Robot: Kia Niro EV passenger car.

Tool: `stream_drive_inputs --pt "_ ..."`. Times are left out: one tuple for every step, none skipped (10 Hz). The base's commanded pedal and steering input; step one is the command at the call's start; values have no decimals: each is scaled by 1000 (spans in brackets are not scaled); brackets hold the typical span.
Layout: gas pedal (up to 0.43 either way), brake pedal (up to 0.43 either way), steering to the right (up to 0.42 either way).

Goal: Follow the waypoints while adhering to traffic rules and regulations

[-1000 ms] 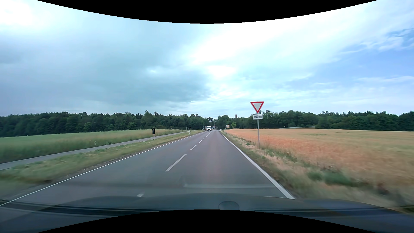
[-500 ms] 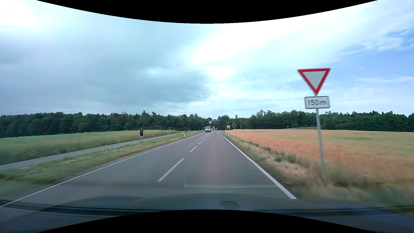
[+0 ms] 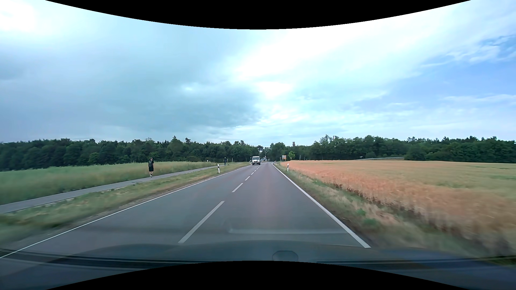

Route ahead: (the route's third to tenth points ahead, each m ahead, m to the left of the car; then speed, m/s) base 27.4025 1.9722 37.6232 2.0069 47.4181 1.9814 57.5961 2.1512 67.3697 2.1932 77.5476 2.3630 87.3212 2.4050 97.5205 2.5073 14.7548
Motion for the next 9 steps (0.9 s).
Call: stream_drive_inputs --pt "220 0 3" --pt "220 0 3" --pt "220 0 3" --pt "220 0 1" --pt "209 0 0" --pt "209 0 0" --pt "209 0 0" --pt "209 0 0" --pt "209 0 0"
